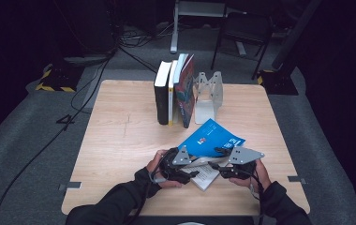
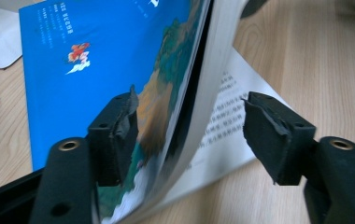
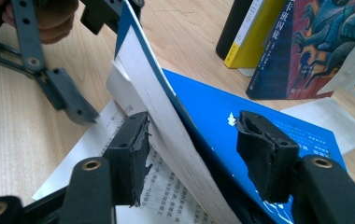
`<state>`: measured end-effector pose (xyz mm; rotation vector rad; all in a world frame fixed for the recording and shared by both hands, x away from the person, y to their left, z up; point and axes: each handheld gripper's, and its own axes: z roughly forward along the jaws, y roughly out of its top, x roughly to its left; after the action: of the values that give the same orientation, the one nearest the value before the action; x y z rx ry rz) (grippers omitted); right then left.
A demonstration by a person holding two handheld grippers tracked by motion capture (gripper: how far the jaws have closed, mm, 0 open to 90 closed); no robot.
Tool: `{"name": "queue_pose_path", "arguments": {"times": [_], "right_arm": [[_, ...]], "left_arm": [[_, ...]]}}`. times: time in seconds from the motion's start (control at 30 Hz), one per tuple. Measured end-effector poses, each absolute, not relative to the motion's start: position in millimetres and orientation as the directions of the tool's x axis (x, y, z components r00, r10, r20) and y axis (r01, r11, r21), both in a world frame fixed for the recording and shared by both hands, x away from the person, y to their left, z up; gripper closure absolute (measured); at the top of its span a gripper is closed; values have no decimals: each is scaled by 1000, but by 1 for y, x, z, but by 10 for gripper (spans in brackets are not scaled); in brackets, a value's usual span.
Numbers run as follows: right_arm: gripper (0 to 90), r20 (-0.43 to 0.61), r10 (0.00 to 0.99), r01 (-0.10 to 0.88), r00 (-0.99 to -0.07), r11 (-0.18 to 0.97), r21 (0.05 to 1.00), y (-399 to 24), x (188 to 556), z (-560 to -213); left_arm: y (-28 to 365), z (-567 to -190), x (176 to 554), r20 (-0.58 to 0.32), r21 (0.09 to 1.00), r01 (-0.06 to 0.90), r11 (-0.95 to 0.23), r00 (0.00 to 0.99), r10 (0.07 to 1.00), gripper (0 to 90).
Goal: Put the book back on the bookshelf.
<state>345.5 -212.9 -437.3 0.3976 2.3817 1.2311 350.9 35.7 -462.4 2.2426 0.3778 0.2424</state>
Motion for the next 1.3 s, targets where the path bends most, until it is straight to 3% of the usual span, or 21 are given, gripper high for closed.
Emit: {"name": "queue_pose_path", "arguments": {"times": [0.1, 0.23, 0.33, 0.97, 1.3], "right_arm": [[438, -231, 437, 63, -869, 563, 824, -213, 345, -438], [420, -233, 423, 60, -876, 574, 817, -215, 344, -441], [416, -225, 434, 69, -872, 565, 822, -220, 344, -442], [384, -297, 532, 146, -793, 639, 755, -247, 360, -467], [443, -316, 575, 167, -754, 634, 755, -257, 371, -471]], "left_arm": [[27, -465, 351, 69, 764, 173, -622, 936, 345, 472], [26, -464, 352, 82, 785, 164, -597, 928, 363, 661], [26, -463, 350, 116, 781, 130, -611, 931, 347, 720], [39, -459, 350, 120, 786, 98, -610, 944, 307, 771], [59, -452, 348, 111, 797, 98, -596, 946, 304, 779]]}}
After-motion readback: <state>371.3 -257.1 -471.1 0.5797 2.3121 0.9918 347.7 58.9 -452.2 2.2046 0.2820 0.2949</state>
